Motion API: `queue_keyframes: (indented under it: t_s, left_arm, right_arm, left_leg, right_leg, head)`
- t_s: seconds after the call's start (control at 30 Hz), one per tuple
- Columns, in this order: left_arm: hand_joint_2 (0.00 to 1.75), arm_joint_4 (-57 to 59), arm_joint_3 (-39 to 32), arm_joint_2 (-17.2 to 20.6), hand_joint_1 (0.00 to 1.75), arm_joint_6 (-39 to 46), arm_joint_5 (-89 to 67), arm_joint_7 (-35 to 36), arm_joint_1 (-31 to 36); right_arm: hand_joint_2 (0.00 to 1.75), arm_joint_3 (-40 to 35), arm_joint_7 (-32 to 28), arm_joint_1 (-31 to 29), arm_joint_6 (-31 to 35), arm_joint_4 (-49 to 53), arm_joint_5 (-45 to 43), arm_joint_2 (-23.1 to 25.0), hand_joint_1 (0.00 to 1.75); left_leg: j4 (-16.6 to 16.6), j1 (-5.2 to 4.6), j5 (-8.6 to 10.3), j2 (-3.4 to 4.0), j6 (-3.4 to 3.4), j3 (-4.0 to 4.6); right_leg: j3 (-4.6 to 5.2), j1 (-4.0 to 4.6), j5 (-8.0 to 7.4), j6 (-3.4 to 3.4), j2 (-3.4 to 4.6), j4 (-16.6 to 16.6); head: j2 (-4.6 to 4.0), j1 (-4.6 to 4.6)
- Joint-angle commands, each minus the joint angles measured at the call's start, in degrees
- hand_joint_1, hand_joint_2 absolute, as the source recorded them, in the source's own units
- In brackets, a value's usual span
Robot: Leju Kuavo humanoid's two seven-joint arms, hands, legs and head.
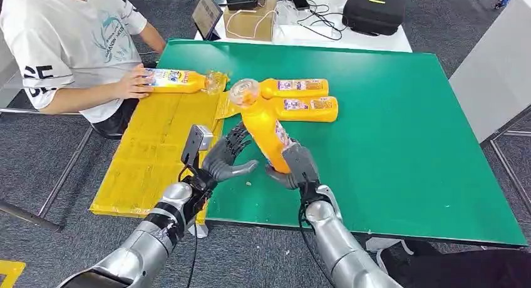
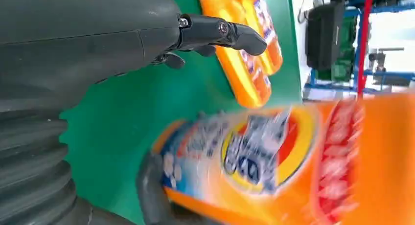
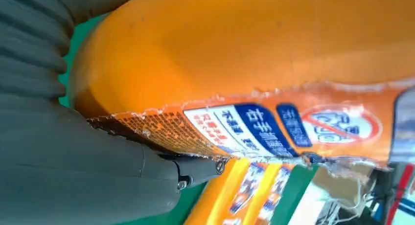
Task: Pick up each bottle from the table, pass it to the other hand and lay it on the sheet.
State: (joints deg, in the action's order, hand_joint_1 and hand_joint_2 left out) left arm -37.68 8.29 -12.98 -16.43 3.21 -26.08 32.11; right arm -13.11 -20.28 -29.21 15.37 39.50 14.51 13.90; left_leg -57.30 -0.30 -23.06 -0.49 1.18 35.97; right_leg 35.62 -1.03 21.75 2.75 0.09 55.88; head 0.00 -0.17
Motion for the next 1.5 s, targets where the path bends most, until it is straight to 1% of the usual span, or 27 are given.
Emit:
queue_keyframes:
  t_s: [0.03, 0.1, 0.33, 0.43, 0.47, 0.6, 0.63, 0.7, 0.8, 0.83, 0.87, 0.9, 0.93, 1.1, 1.13, 1.2, 1.23, 1.3, 1.33, 1.43, 1.5]
  left_arm:
    - [1.75, 0.2, 3.6, -0.3, 0.0, 1.6, 1.7, 0.6, 2.2]
    - [1.75, 0.2, 3.6, -0.3, 0.0, 1.6, 1.7, 0.6, 2.2]
    - [1.75, 0.2, 3.6, -0.3, 0.0, 1.6, 1.7, 0.6, 2.2]
    - [1.75, 1.4, 3.8, -0.2, 0.0, 2.5, 3.0, 0.4, 2.7]
    - [1.75, 1.8, 4.0, -0.1, 0.0, 3.2, 3.8, 0.1, 2.6]
    - [1.75, 1.9, 4.1, 0.0, 0.0, 3.1, 3.9, 0.0, 2.6]
    - [1.75, 1.9, 4.1, 0.0, 0.0, 3.1, 3.9, 0.0, 2.6]
    - [1.75, 1.9, 3.9, 0.0, 0.0, 3.4, 4.4, 0.0, 2.5]
    - [1.75, 1.8, 3.7, 0.3, 0.0, 3.6, 5.2, -0.2, 2.3]
    - [1.75, 1.8, 3.6, 0.4, 0.3, 3.5, 5.4, -0.3, 2.4]
    - [1.75, 1.7, 3.7, 0.5, 1.75, 3.8, 5.3, -0.4, 2.4]
    - [1.75, 1.7, 3.6, 0.7, 1.75, 3.9, 5.3, -0.5, 2.5]
    - [1.75, 1.7, 3.1, 0.8, 1.75, 3.9, 5.9, -0.7, 2.5]
    - [1.75, 1.5, 2.0, 1.0, 1.75, 4.6, 6.6, -0.9, 2.4]
    - [1.75, 1.4, 1.8, 1.1, 1.75, 4.7, 6.8, -0.9, 2.3]
    - [1.75, 1.4, 1.8, 1.2, 1.75, 4.6, 6.8, -0.9, 2.3]
    - [1.75, 1.4, 1.8, 1.2, 1.75, 4.6, 6.8, -0.9, 2.3]
    - [1.75, 1.3, 1.2, 1.4, 1.75, 5.9, 6.7, -1.2, 2.5]
    - [1.75, 1.5, 0.7, 1.8, 1.75, 7.0, 6.6, -1.3, 2.7]
    - [1.75, 2.7, -0.5, 3.4, 1.75, 10.0, 5.5, -2.2, 3.8]
    - [1.75, 4.4, -1.0, 5.0, 1.75, 12.5, 3.7, -2.9, 5.0]
  right_arm:
    - [1.75, -4.6, 0.8, -6.1, -1.2, -10.6, 0.9, 4.5, 1.75]
    - [1.75, -4.6, 0.8, -6.1, -1.2, -10.6, 0.9, 4.5, 1.75]
    - [1.75, -4.6, 0.8, -6.1, -1.2, -10.6, 0.9, 4.5, 1.75]
    - [1.75, -7.4, 1.9, -6.7, -2.2, -12.9, 1.9, 5.9, 1.75]
    - [1.75, -13.1, 3.9, -5.8, -2.8, -13.5, 1.7, 6.1, 1.75]
    - [1.75, -13.9, 4.0, -5.5, -2.4, -13.5, 1.0, 6.1, 1.75]
    - [1.75, -13.9, 4.0, -5.5, -2.4, -13.5, 1.0, 6.1, 1.75]
    - [1.75, -14.8, 4.3, -5.8, -2.8, -14.3, 1.1, 6.1, 1.75]
    - [1.75, -15.2, 4.0, -5.6, -1.8, -14.6, 0.5, 6.1, 1.75]
    - [1.75, -15.2, 3.8, -5.8, -1.7, -14.7, 0.6, 6.0, 1.75]
    - [1.75, -14.9, 3.5, -5.8, -1.6, -14.6, 0.3, 6.0, 1.59]
    - [1.75, -14.7, 3.3, -6.0, -1.3, -14.3, 0.2, 5.9, 0.63]
    - [1.75, -14.7, 3.0, -6.2, -0.8, -13.9, 0.4, 5.8, 0.0]
    - [1.75, -14.2, 2.7, -6.1, -0.5, -12.4, 0.1, 5.6, 0.0]
    - [1.75, -13.9, 2.6, -5.9, -0.4, -11.9, -0.1, 5.4, 0.0]
    - [1.75, -13.9, 2.6, -6.0, -0.5, -11.9, -0.1, 5.2, 0.0]
    - [1.75, -13.9, 2.6, -6.0, -0.5, -11.9, -0.1, 5.2, 0.0]
    - [1.75, -12.7, 1.6, -5.5, -0.1, -10.4, -1.3, 5.0, 0.0]
    - [1.75, -12.2, 1.1, -5.3, -0.3, -9.5, -1.9, 4.7, 0.0]
    - [1.75, -11.5, 0.1, -4.2, 0.4, -5.5, -2.3, 3.3, 0.0]
    - [1.75, -11.1, -0.1, -3.1, 0.2, -2.1, -2.8, 2.2, 0.0]
  left_leg:
    - [-0.1, 0.11, -0.18, 0.19, -0.11, -0.21]
    - [0.0, 0.06, -0.1, 0.08, -0.08, -0.14]
    - [-0.1, 0.08, -0.12, 0.11, -0.09, -0.15]
    - [0.0, 0.04, -0.06, 0.05, -0.06, -0.09]
    - [-0.1, 0.08, -0.17, 0.09, -0.09, -0.2]
    - [0.0, 0.06, -0.09, 0.01, -0.08, -0.14]
    - [-0.1, 0.11, -0.2, 0.09, -0.12, -0.26]
    - [0.0, 0.06, -0.09, 0.01, -0.07, -0.12]
    - [0.0, 0.09, -0.1, 0.02, -0.08, -0.14]
    - [0.0, 0.04, -0.06, 0.01, -0.05, -0.08]
    - [0.0, 0.08, -0.13, 0.04, -0.08, -0.18]
    - [0.0, 0.07, -0.08, 0.03, -0.06, -0.09]
    - [-0.1, 0.11, -0.18, 0.02, -0.11, -0.23]
    - [0.0, 0.06, -0.07, 0.04, -0.07, -0.06]
    - [-0.1, 0.11, -0.19, 0.05, -0.12, -0.2]
    - [0.0, 0.06, -0.07, -0.01, -0.08, -0.07]
    - [-0.1, 0.11, -0.16, 0.0, -0.11, -0.19]
    - [0.0, 0.05, -0.06, 0.03, -0.06, -0.05]
    - [-0.1, 0.11, -0.15, 0.05, -0.1, -0.17]
    - [0.0, 0.05, -0.03, 0.0, -0.06, -0.01]
    - [0.0, 0.08, -0.07, 0.04, -0.09, -0.08]
  right_leg:
    - [-0.18, 0.12, 0.12, -0.14, 0.14, 0.1]
    - [-0.12, 0.07, 0.07, -0.1, 0.04, 0.0]
    - [-0.12, 0.09, 0.09, -0.11, 0.07, 0.0]
    - [-0.07, 0.05, 0.05, -0.07, 0.03, 0.0]
    - [-0.18, 0.09, 0.14, -0.13, 0.04, 0.1]
    - [-0.13, 0.07, 0.09, -0.1, -0.02, 0.0]
    - [-0.26, 0.13, 0.17, -0.15, 0.05, 0.0]
    - [-0.12, 0.06, 0.09, -0.09, -0.02, 0.0]
    - [-0.13, 0.09, 0.09, -0.1, -0.01, 0.0]
    - [-0.05, 0.04, 0.06, -0.07, -0.01, 0.0]
    - [-0.16, 0.08, 0.12, -0.11, 0.0, 0.0]
    - [-0.08, 0.07, 0.07, -0.09, -0.01, 0.0]
    - [-0.24, 0.12, 0.17, -0.14, -0.03, 0.0]
    - [-0.04, 0.06, 0.06, -0.09, 0.01, 0.0]
    - [-0.19, 0.12, 0.18, -0.15, 0.0, 0.1]
    - [-0.07, 0.07, 0.08, -0.1, -0.04, 0.0]
    - [-0.2, 0.12, 0.15, -0.14, -0.04, 0.0]
    - [-0.03, 0.05, 0.06, -0.08, 0.0, 0.0]
    - [-0.16, 0.11, 0.13, -0.13, 0.0, 0.0]
    - [0.0, 0.05, 0.03, -0.07, -0.03, 0.0]
    - [-0.07, 0.09, 0.06, -0.11, 0.0, 0.0]
  head:
    - [0.02, 0.02]
    - [0.02, 0.02]
    - [0.0, 0.0]
    - [0.02, 0.0]
    - [0.0, 0.0]
    - [0.0, 0.02]
    - [0.02, 0.0]
    - [0.0, 0.02]
    - [0.02, 0.02]
    - [0.02, 0.02]
    - [0.0, 0.0]
    - [0.0, 0.02]
    - [0.0, 0.0]
    - [0.0, 0.02]
    - [0.02, 0.02]
    - [0.02, 0.02]
    - [0.0, 0.02]
    - [0.0, 0.02]
    - [0.0, 0.02]
    - [0.02, 0.02]
    - [0.0, 0.02]
